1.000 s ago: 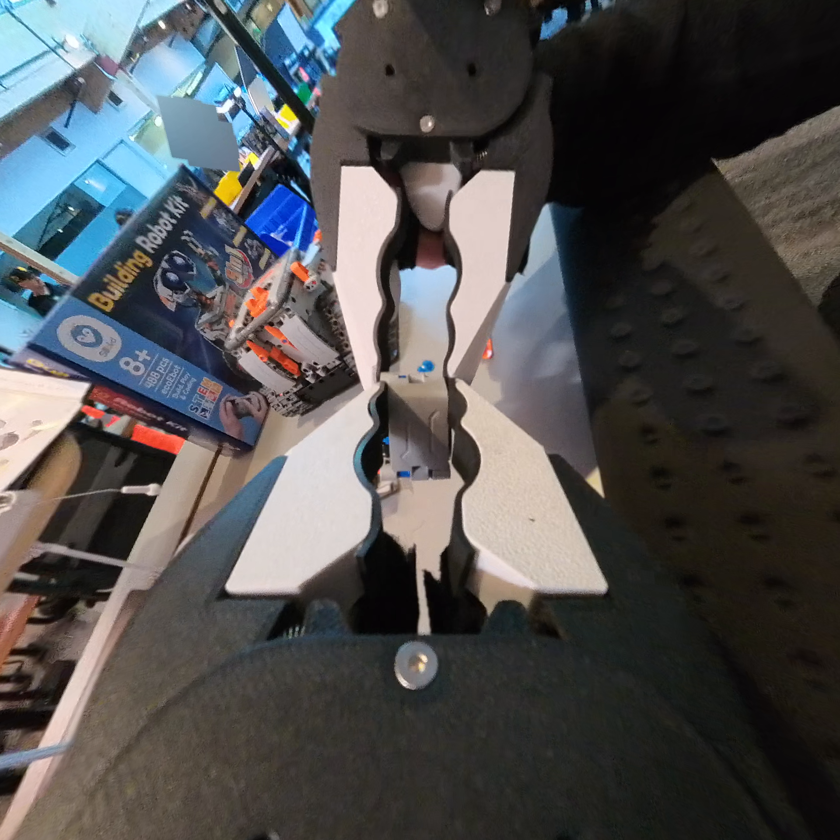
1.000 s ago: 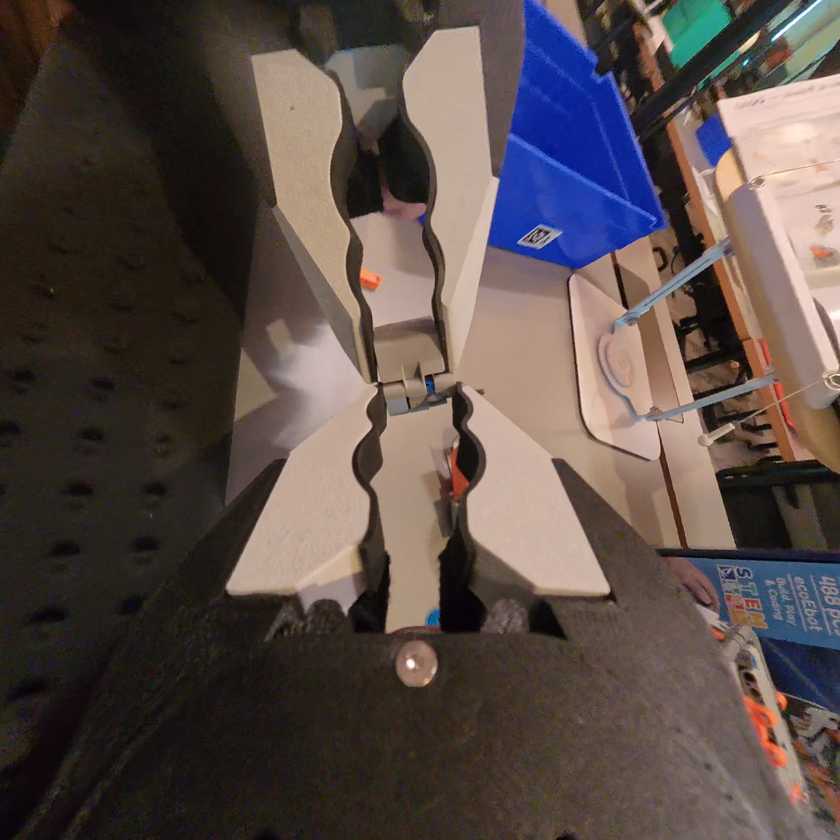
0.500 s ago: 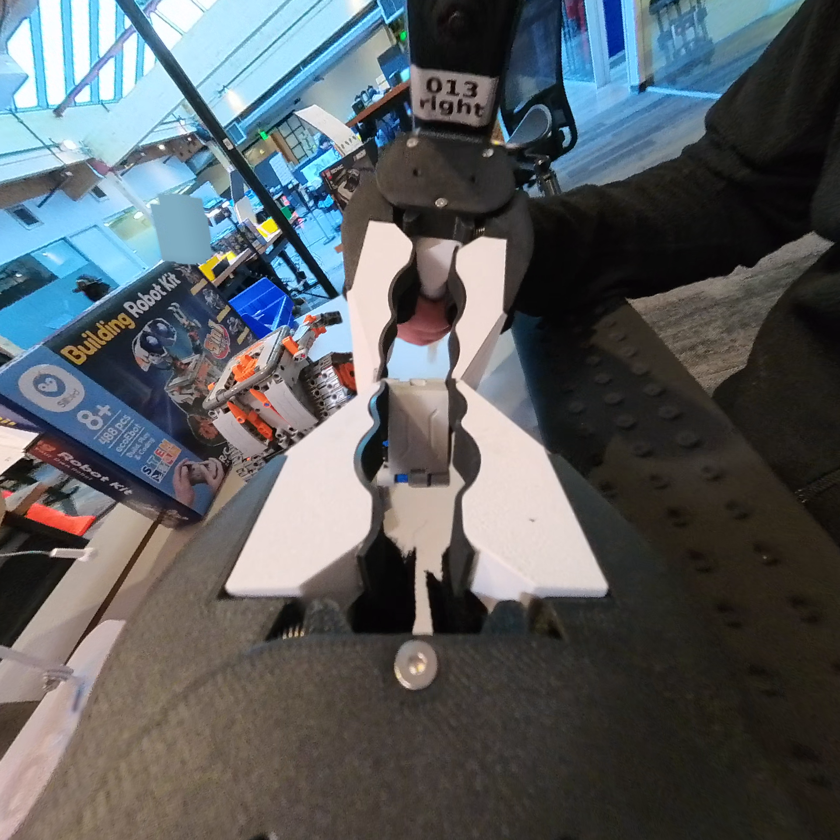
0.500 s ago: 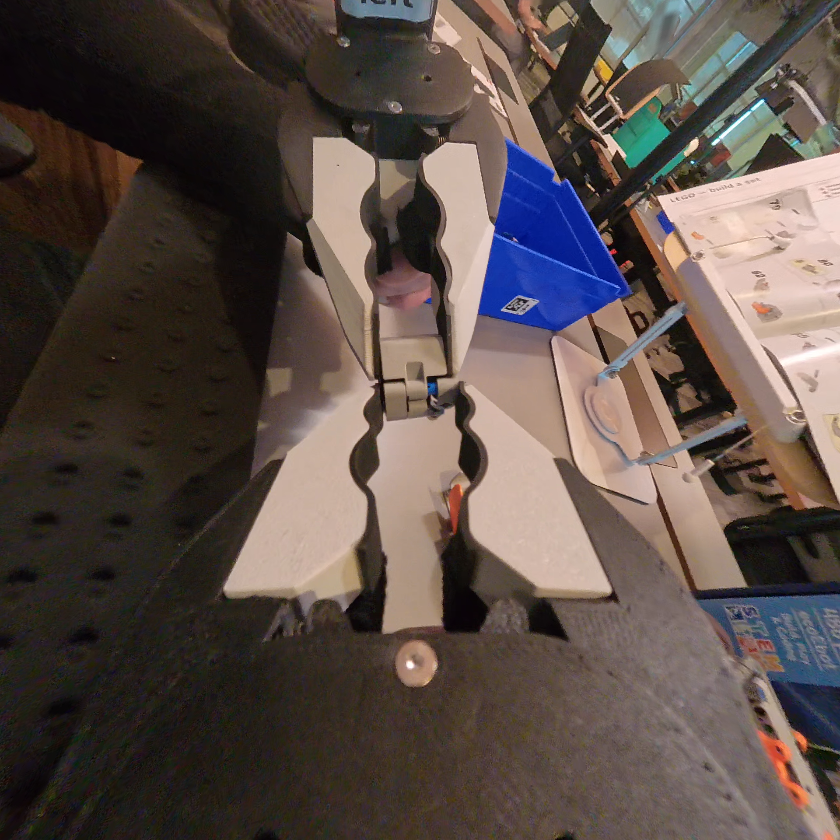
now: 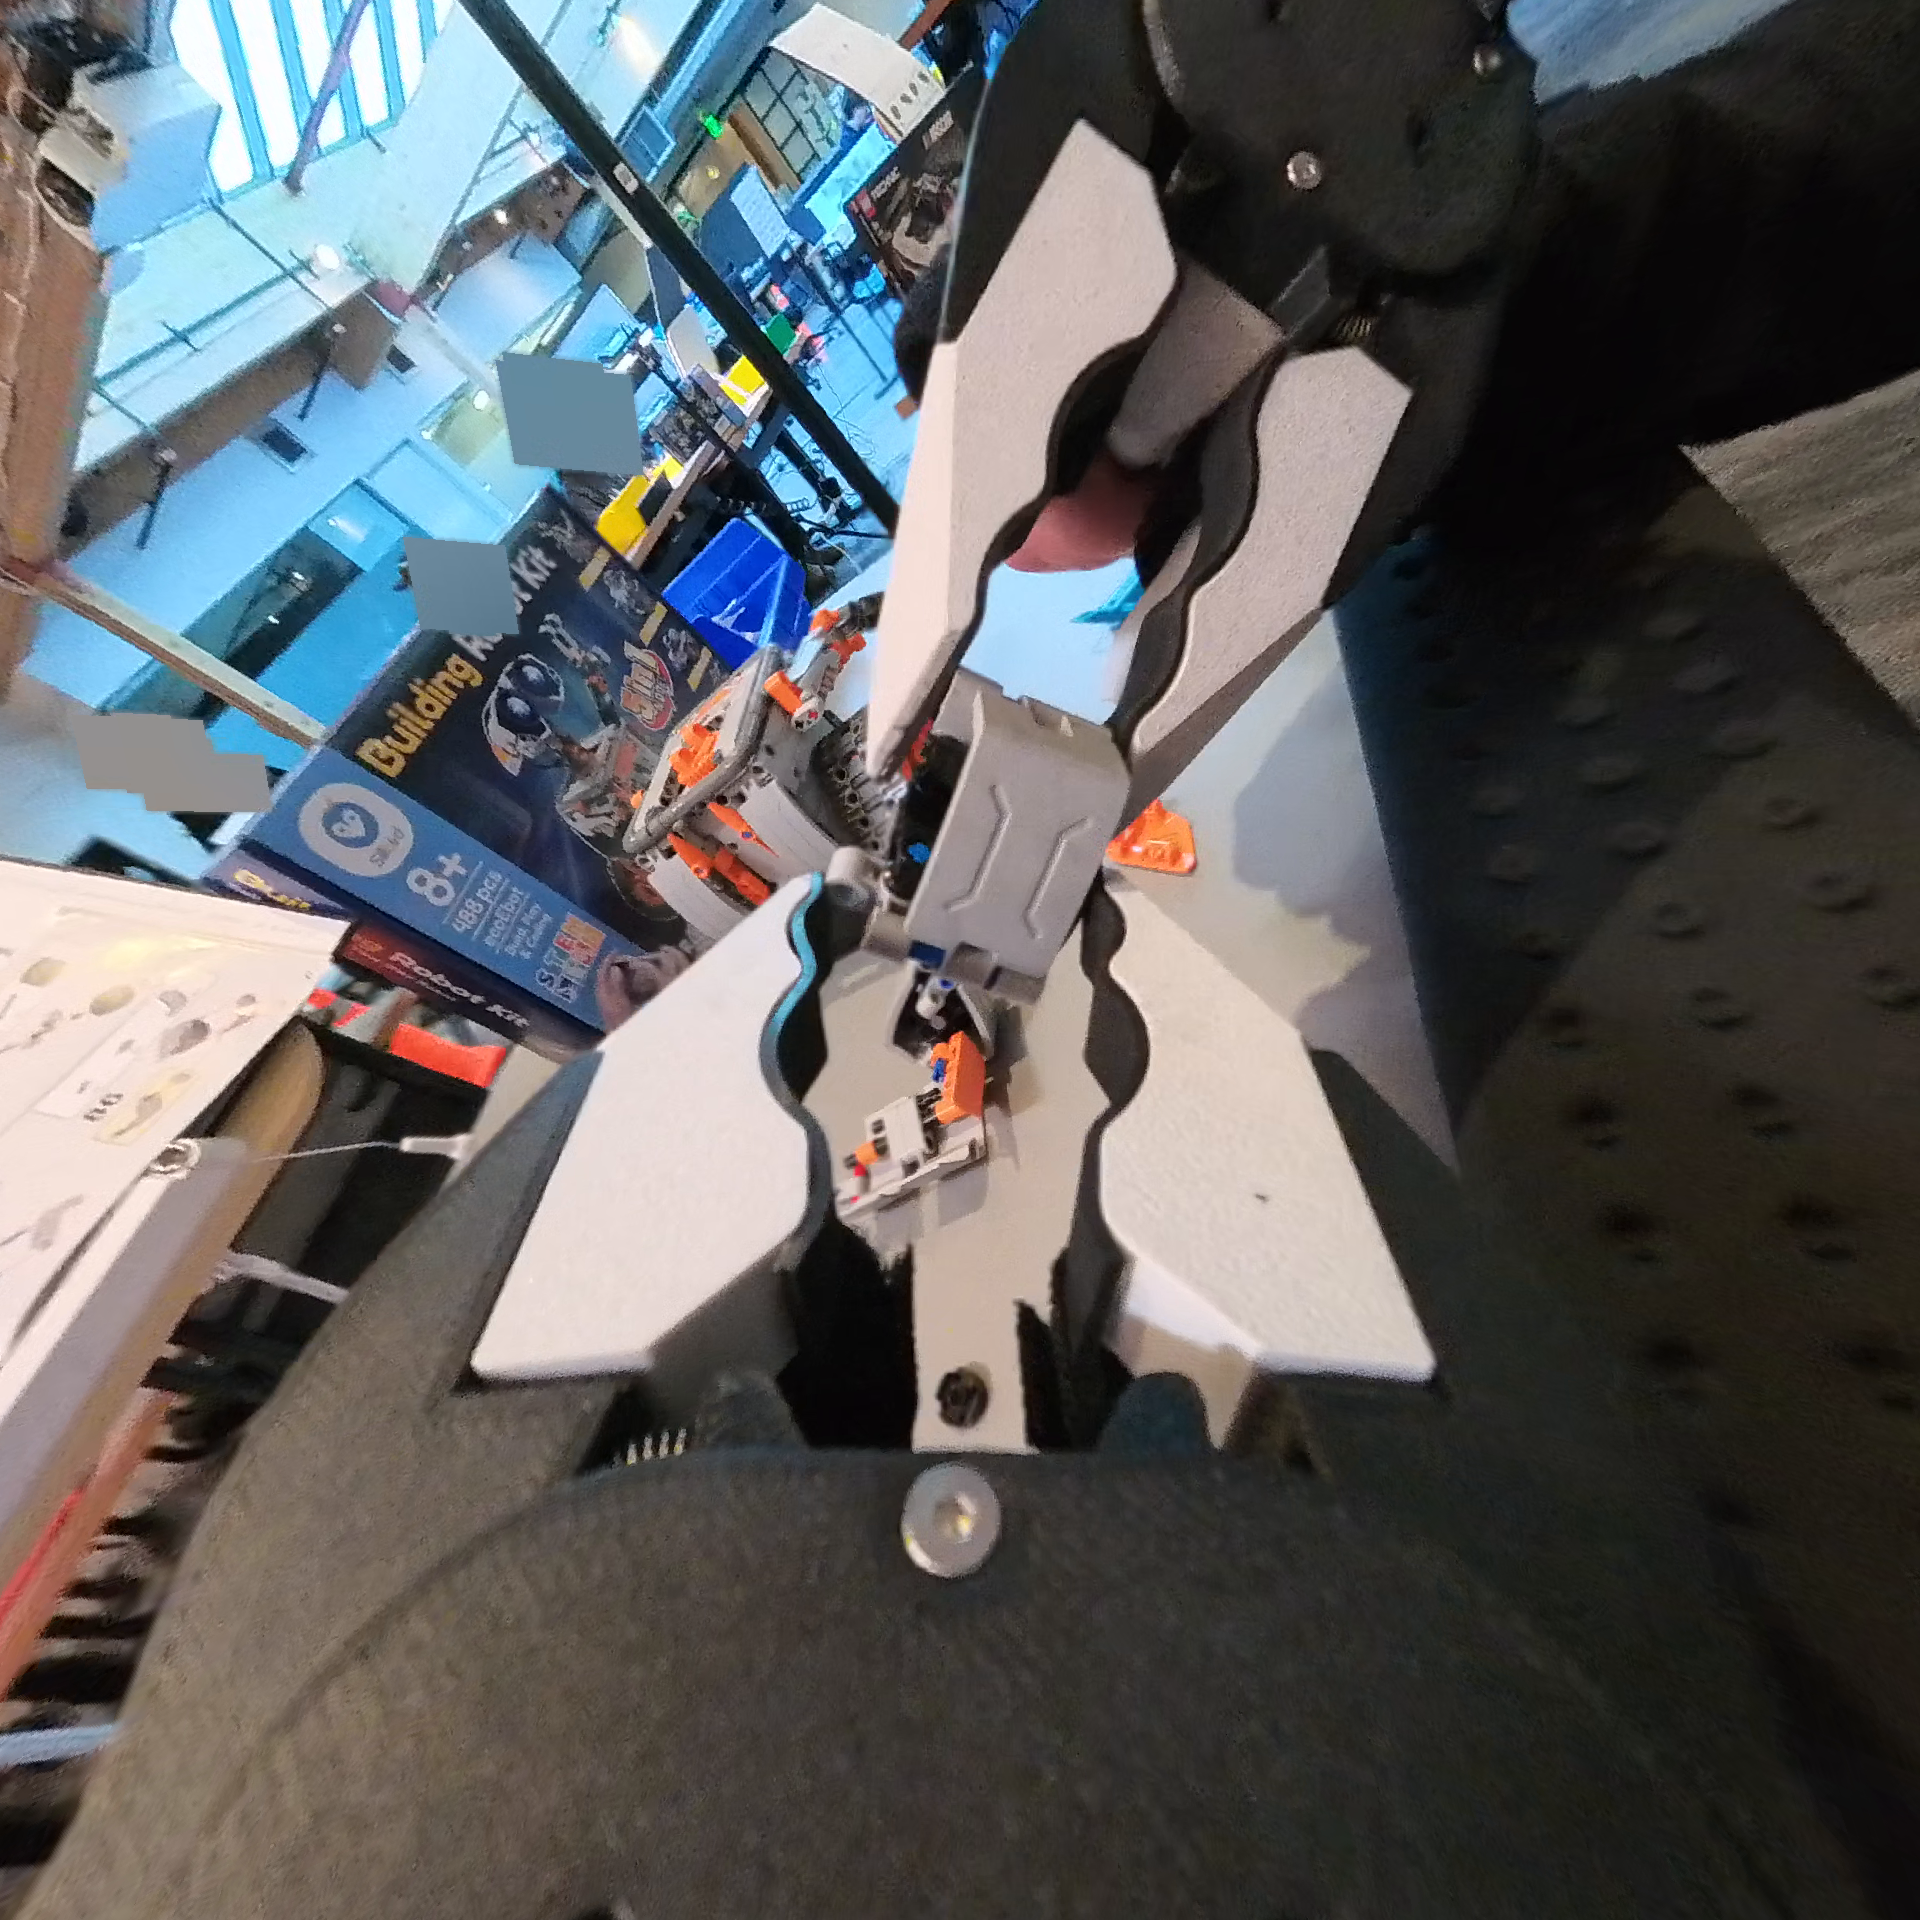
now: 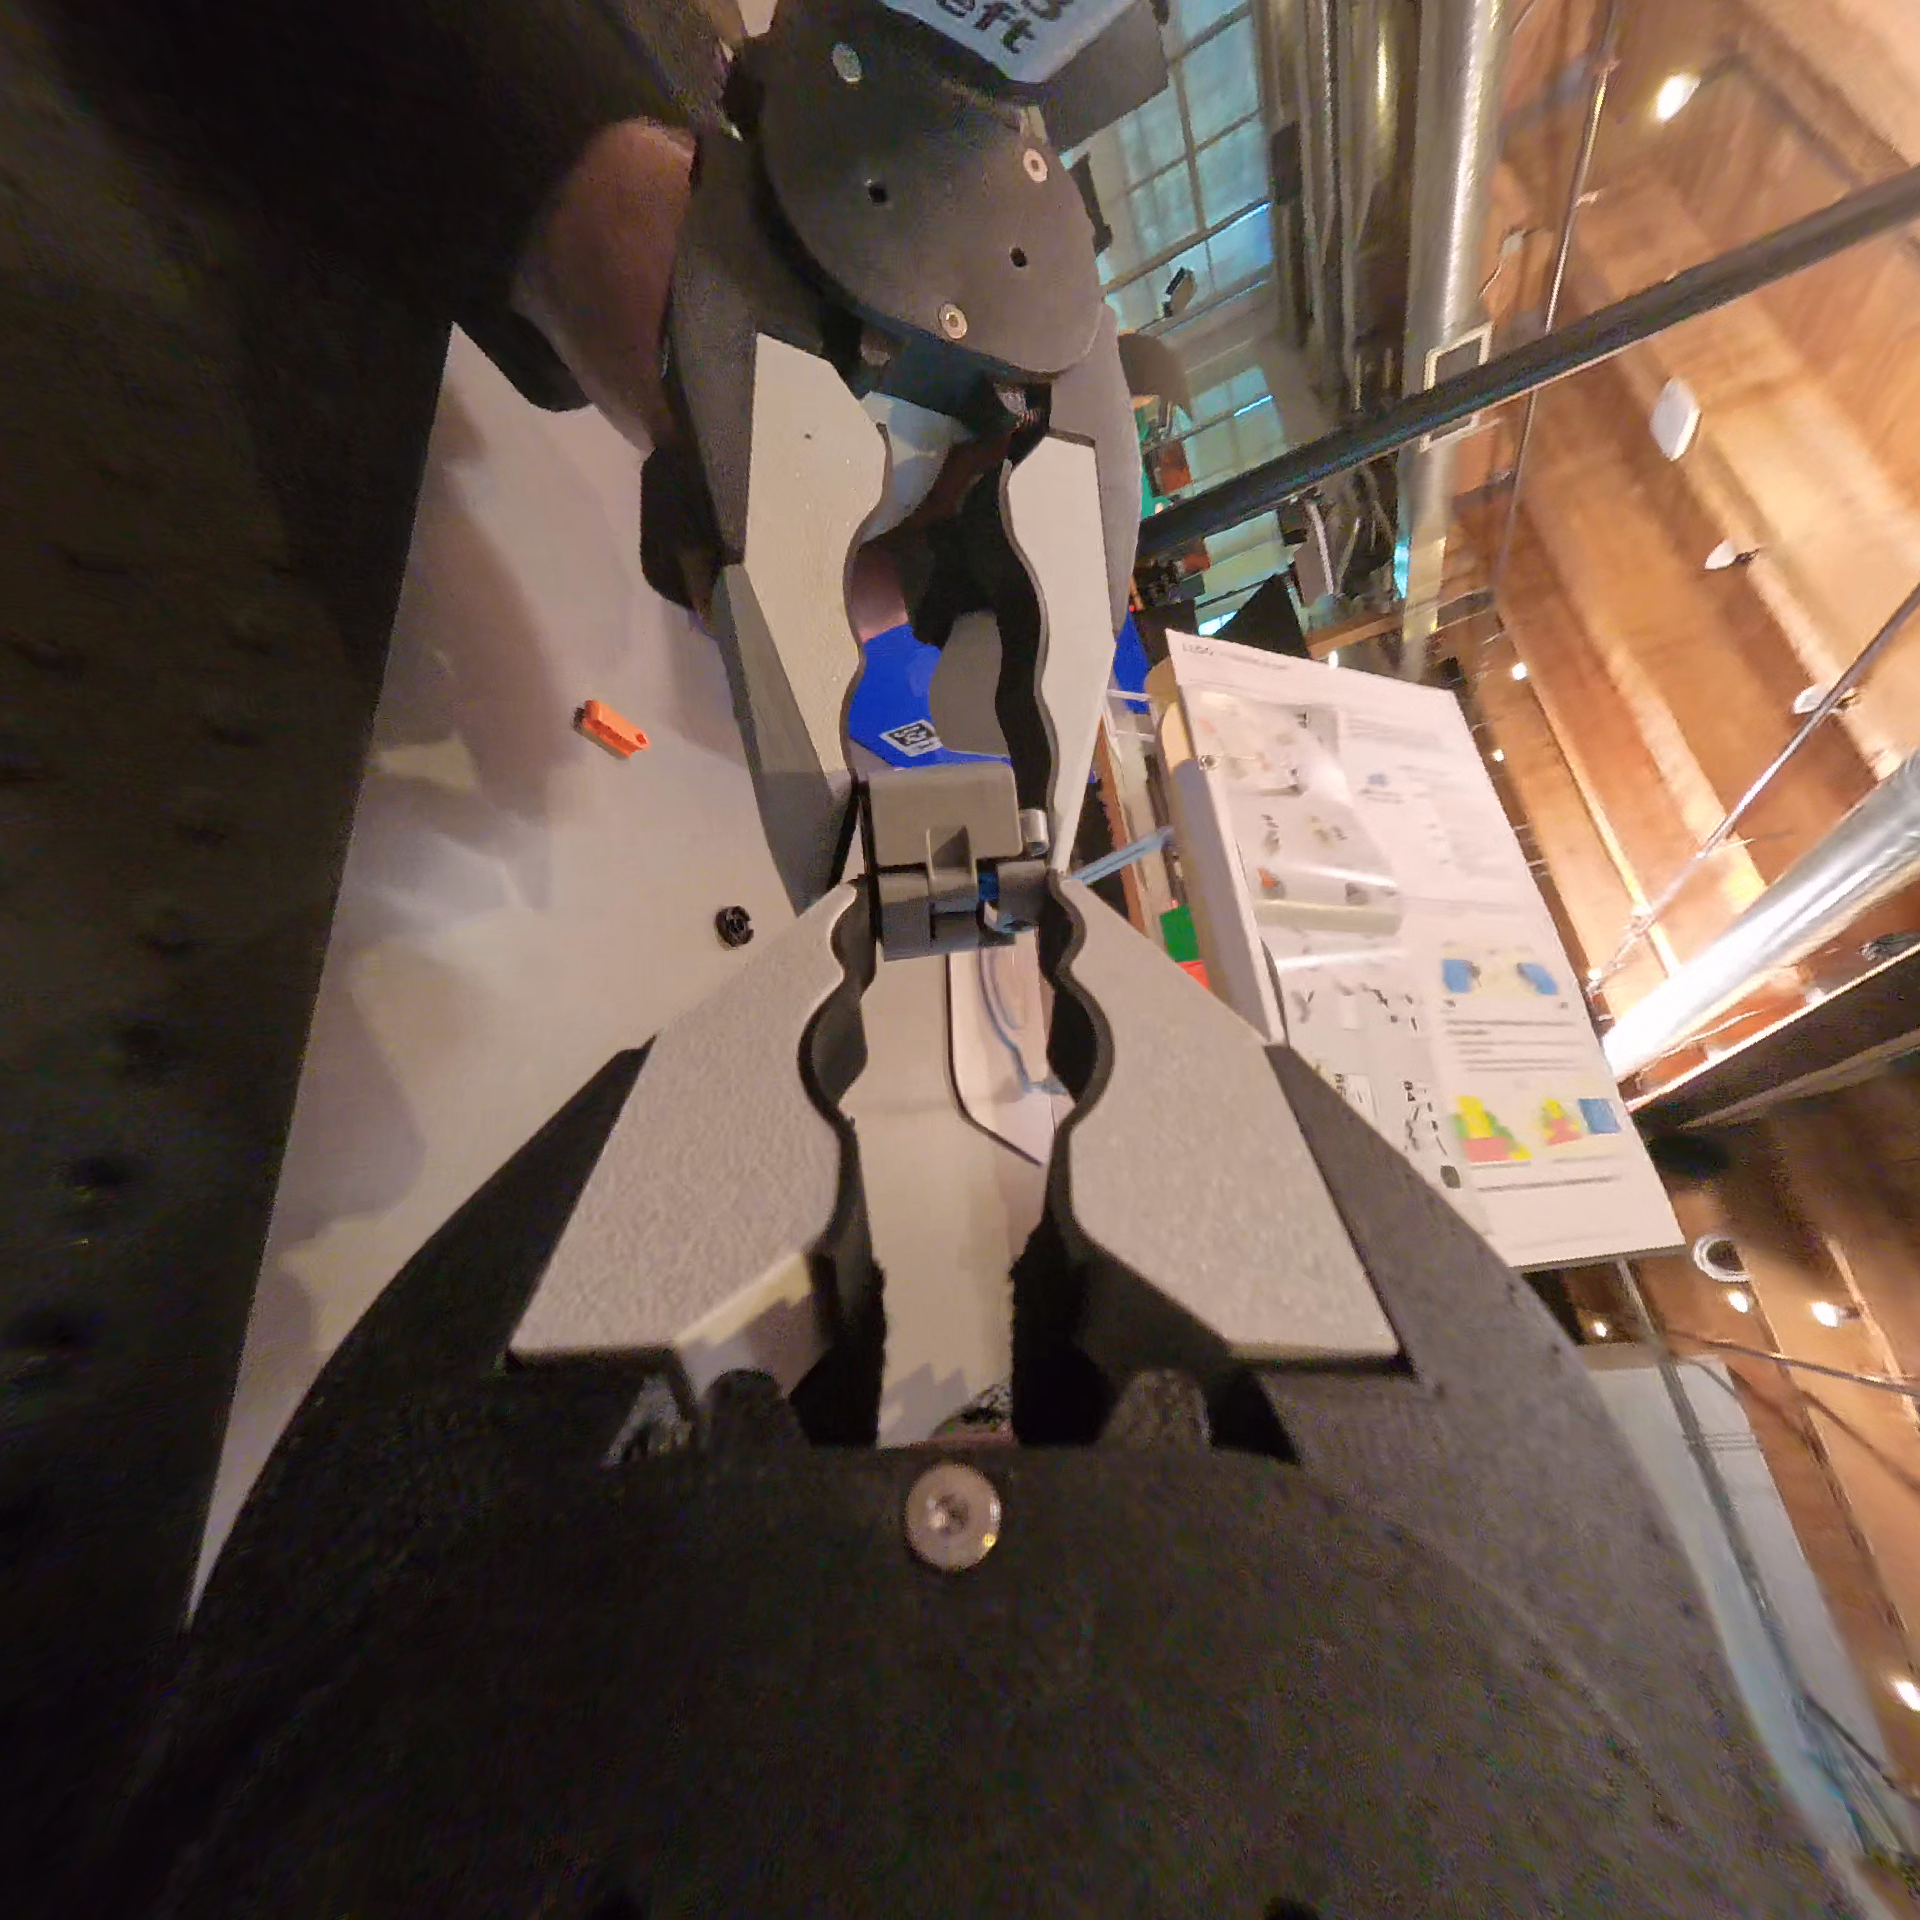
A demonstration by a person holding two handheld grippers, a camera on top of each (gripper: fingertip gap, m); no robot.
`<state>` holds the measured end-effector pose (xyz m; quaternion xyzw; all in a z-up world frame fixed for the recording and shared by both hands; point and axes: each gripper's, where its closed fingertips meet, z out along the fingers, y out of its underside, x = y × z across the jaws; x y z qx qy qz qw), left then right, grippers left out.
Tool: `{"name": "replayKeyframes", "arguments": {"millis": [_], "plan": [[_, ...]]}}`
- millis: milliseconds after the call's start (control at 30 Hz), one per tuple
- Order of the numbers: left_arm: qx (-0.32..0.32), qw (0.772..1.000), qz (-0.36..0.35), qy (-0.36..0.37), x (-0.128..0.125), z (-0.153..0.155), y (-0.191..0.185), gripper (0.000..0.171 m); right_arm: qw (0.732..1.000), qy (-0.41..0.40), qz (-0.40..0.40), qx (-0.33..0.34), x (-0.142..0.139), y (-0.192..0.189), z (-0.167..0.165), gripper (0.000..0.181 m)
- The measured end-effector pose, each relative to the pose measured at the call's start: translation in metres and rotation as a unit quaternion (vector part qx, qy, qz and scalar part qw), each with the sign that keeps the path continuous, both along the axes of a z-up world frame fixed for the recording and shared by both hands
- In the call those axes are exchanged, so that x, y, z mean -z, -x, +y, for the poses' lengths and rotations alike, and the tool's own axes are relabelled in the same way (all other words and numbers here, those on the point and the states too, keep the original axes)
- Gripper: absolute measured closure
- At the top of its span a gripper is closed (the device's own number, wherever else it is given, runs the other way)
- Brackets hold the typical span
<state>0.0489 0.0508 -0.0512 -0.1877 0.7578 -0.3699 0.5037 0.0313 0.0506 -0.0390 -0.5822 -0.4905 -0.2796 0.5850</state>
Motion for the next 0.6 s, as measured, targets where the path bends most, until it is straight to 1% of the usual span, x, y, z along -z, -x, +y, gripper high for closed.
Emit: {"name": "replayKeyframes", "arguments": {"millis": [100, 167, 267, 300, 333, 400, 433, 500, 533, 600], "plan": [[-0.034, 0.997, -0.035, -0.062, -0.001, 0.004, -0.002, 0.127, 1.000, 0.009, 0.015, -0.007, 0.002, -0.002, -0.001, 0.151], [-0.068, 0.988, -0.064, -0.123, -0.002, 0.010, -0.003, 0.128, 0.996, 0.030, 0.071, -0.039, -0.001, 0.001, -0.006, 0.136], [-0.112, 0.964, -0.113, -0.215, -0.005, 0.017, -0.004, 0.128, 0.986, 0.075, 0.144, -0.048, 0.000, -0.008, -0.008, 0.139], [-0.125, 0.952, -0.131, -0.245, -0.007, 0.018, -0.004, 0.127, 0.974, 0.107, 0.192, -0.059, 0.003, -0.009, -0.008, 0.138], [-0.135, 0.941, -0.147, -0.273, -0.009, 0.018, -0.004, 0.128, 0.957, 0.138, 0.245, -0.068, 0.003, -0.011, -0.007, 0.138], [-0.139, 0.926, -0.166, -0.308, -0.009, 0.015, -0.003, 0.128, 0.919, 0.178, 0.340, -0.085, -0.004, -0.015, -0.007, 0.135], [-0.144, 0.917, -0.178, -0.328, -0.010, 0.014, -0.003, 0.128, 0.895, 0.201, 0.386, -0.105, -0.008, -0.015, -0.009, 0.139], [-0.150, 0.900, -0.198, -0.358, -0.013, 0.011, -0.003, 0.128, 0.836, 0.250, 0.472, -0.127, -0.010, -0.018, -0.009, 0.141], [-0.150, 0.894, -0.208, -0.368, -0.015, 0.009, -0.002, 0.127, 0.808, 0.268, 0.505, -0.138, -0.011, -0.019, -0.009, 0.145], [-0.153, 0.876, -0.228, -0.397, -0.018, 0.006, -0.001, 0.127, 0.766, 0.295, 0.548, -0.161, -0.014, -0.018, -0.009, 0.144]]}}
